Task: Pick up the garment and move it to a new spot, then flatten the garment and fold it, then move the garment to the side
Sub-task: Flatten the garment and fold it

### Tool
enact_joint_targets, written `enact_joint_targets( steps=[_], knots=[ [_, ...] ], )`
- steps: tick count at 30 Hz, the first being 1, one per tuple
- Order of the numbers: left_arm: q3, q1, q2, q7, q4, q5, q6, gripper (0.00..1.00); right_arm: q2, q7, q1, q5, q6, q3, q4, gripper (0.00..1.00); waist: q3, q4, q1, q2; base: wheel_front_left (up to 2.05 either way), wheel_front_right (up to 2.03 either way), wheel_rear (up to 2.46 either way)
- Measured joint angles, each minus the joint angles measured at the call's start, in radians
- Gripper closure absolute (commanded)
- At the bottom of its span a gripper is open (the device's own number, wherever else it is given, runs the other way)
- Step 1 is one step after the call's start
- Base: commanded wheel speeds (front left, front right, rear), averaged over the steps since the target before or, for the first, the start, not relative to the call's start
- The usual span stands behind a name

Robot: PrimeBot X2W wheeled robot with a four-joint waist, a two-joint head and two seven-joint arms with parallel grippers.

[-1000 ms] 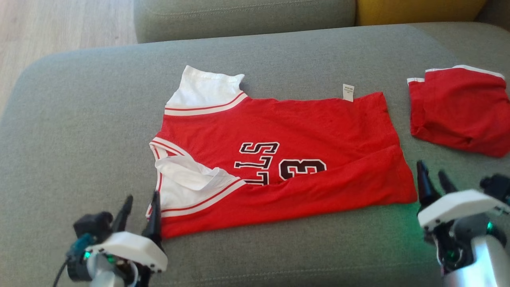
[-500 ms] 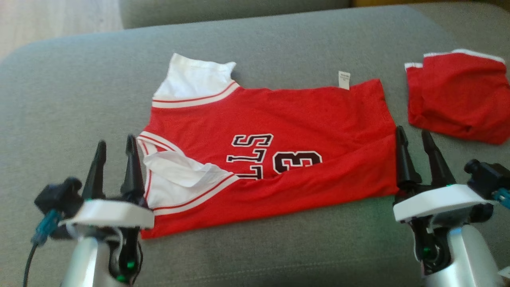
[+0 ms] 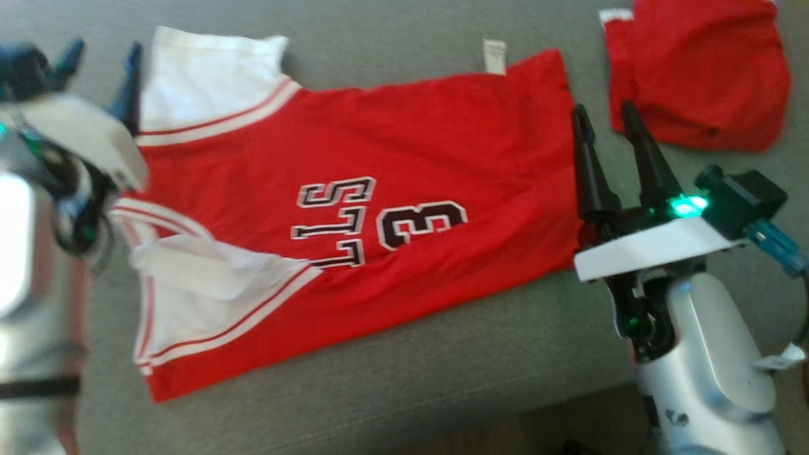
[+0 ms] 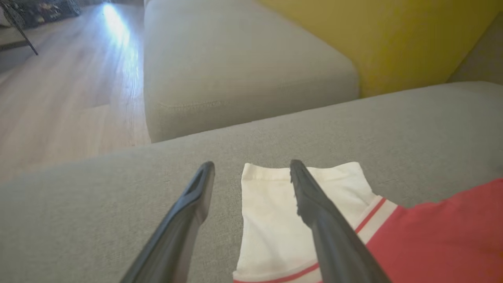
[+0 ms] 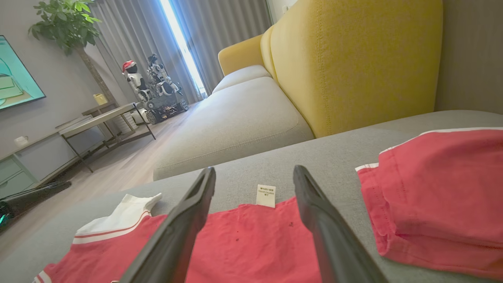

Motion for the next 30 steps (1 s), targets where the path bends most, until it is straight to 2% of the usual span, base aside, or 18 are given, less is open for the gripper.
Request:
enact_joint_targets(
  steps=[5, 8, 14, 26, 27, 28, 29, 30],
  knots=[
    [-0.027, -0.145, 0.075, 0.165, 0.122, -0.009, -0.015, 0.00, -0.001, -0.030, -0.040, 0.009, 0.000, 0.049, 0.002, 0.00, 0.060, -0.071, 0.0001, 0.0000, 0.00, 0.00, 0.00],
    [-0.050, -0.192, 0.118, 0.214, 0.172, -0.011, -0.019, 0.00, -0.001, -0.055, -0.060, 0.025, 0.000, 0.069, 0.007, 0.00, 0.088, -0.111, 0.0000, 0.0000, 0.00, 0.00, 0.00],
    [-0.107, -0.239, 0.181, 0.245, 0.263, 0.011, -0.020, 0.00, -0.001, -0.095, -0.075, 0.056, 0.000, 0.105, 0.021, 0.00, 0.128, -0.173, -0.0001, 0.0000, 0.00, 0.00, 0.00],
    [-0.123, -0.300, 0.199, 0.231, 0.380, 0.016, -0.020, 0.00, -0.001, -0.125, -0.075, 0.066, 0.000, 0.114, 0.054, 0.00, 0.142, -0.206, -0.0002, 0.0000, 0.00, 0.00, 0.00],
    [-0.129, -0.305, 0.199, 0.232, 0.384, 0.006, -0.020, 0.39, -0.001, -0.125, -0.075, 0.066, 0.000, 0.114, 0.057, 0.00, 0.142, -0.205, -0.0002, 0.0000, 0.00, 0.00, 0.00],
    [-0.139, -0.311, 0.199, 0.233, 0.391, -0.004, -0.020, 0.62, -0.001, -0.125, -0.075, 0.066, 0.000, 0.114, 0.060, 0.00, 0.141, -0.204, -0.0002, 0.0000, 0.00, 0.00, 0.00],
    [-0.145, -0.315, 0.196, 0.236, 0.394, -0.013, -0.024, 0.90, -0.001, -0.125, -0.075, 0.066, 0.000, 0.113, 0.062, 0.00, 0.141, -0.202, -0.0002, 0.0000, 0.00, 0.00, 0.00],
    [-0.149, -0.318, 0.191, 0.236, 0.398, -0.024, -0.027, 1.00, -0.001, -0.125, -0.075, 0.066, 0.000, 0.112, 0.063, 0.00, 0.141, -0.200, -0.0002, 0.0000, 0.00, 0.00, 0.00]
  ],
)
